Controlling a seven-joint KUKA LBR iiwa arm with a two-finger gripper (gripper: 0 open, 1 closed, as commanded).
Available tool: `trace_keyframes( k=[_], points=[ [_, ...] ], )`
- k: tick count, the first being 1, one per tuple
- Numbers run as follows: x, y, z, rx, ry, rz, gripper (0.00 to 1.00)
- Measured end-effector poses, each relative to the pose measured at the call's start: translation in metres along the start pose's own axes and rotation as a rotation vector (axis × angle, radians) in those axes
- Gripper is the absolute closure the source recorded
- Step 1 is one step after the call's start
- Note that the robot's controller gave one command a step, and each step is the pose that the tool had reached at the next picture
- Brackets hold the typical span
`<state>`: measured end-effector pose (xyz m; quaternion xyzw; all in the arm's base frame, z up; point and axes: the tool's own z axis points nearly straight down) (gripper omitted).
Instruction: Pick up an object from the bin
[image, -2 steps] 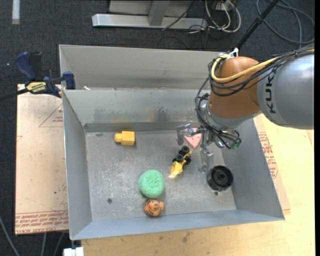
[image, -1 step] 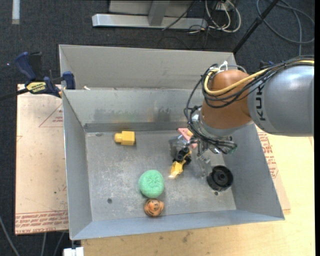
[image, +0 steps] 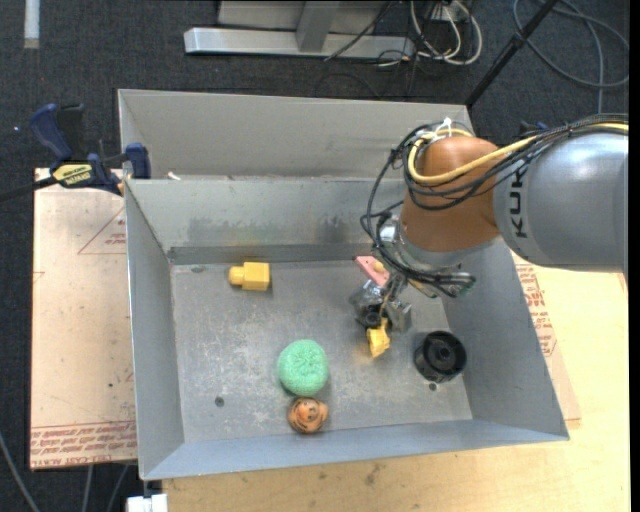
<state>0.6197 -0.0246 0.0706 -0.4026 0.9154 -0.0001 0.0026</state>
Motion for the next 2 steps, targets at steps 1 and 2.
trace_keyframes(
  k=[1,2],
  points=[
    [0.0001,0.0002,0.0001,-0.001,0.0,0.0,1.0],
    [0.001,0.0016,-0.0032,-0.006,0.004,0.001,1.0]
  ],
)
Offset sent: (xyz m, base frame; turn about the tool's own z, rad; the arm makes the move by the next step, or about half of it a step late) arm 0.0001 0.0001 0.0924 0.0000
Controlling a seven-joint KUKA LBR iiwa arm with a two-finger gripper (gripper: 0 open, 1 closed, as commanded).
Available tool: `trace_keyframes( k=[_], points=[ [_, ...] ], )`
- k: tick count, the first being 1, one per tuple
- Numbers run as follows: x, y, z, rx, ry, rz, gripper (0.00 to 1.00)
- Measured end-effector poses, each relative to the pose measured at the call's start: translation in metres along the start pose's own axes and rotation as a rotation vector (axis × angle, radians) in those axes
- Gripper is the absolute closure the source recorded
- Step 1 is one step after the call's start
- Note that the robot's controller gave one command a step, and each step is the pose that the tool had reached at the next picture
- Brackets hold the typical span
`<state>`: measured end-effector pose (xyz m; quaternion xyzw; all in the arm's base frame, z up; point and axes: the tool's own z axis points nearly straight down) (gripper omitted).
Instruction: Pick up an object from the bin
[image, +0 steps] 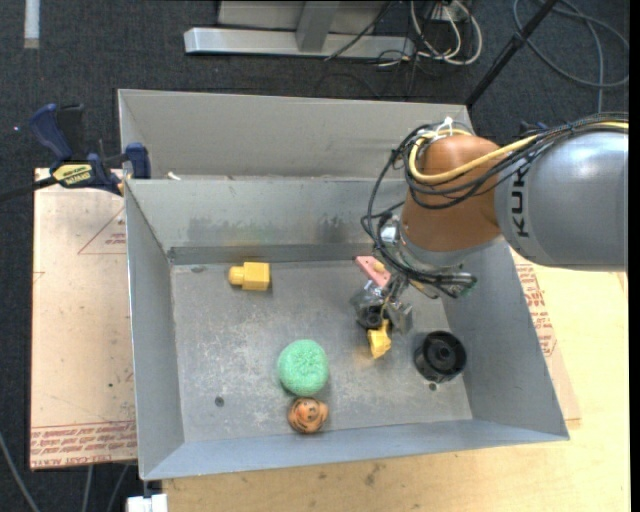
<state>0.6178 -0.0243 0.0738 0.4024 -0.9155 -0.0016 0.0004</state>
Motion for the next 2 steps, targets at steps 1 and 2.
trace_keyframes(
  k=[1,2],
  points=[
    [0.001,0.002,-0.02,-0.005,0.005,0.0,1.0],
    [-0.001,0.0,-0.042,0.003,-0.002,0.001,1.0]
  ],
)
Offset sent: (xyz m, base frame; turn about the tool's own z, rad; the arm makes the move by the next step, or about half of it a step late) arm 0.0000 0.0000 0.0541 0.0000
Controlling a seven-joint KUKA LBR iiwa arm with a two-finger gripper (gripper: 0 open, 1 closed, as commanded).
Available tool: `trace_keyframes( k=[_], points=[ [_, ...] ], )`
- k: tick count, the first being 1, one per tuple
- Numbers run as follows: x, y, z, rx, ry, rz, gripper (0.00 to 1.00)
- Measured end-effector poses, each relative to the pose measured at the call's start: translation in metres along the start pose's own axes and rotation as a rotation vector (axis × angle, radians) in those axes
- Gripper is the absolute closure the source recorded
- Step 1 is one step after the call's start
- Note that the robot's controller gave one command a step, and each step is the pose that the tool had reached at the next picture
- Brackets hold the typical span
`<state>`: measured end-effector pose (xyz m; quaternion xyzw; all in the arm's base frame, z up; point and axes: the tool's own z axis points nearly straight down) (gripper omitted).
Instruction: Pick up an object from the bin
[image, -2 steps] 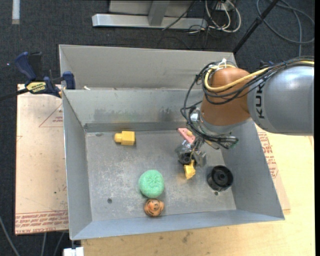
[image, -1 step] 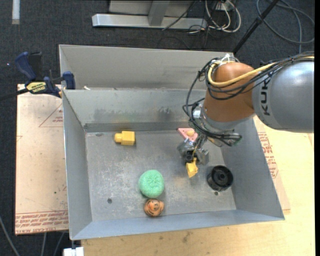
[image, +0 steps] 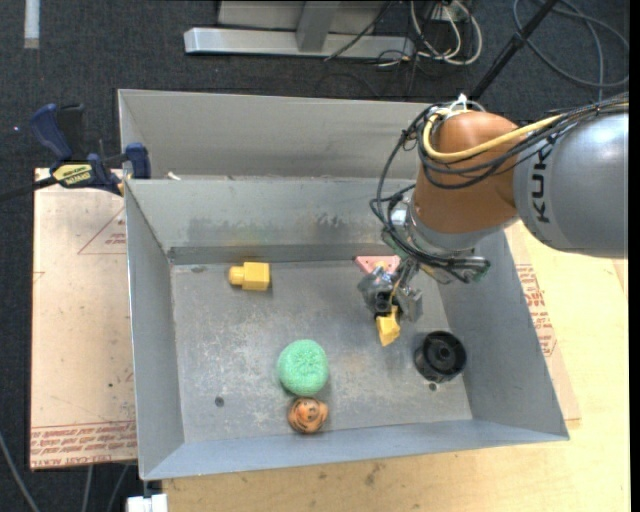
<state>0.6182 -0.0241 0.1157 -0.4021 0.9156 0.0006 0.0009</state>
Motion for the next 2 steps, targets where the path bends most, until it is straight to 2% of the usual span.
trace_keyframes(
  k=[2],
  points=[
    [-0.0013,-0.0011,-0.0119,0.005,-0.004,0.001,1.0]
  ],
)
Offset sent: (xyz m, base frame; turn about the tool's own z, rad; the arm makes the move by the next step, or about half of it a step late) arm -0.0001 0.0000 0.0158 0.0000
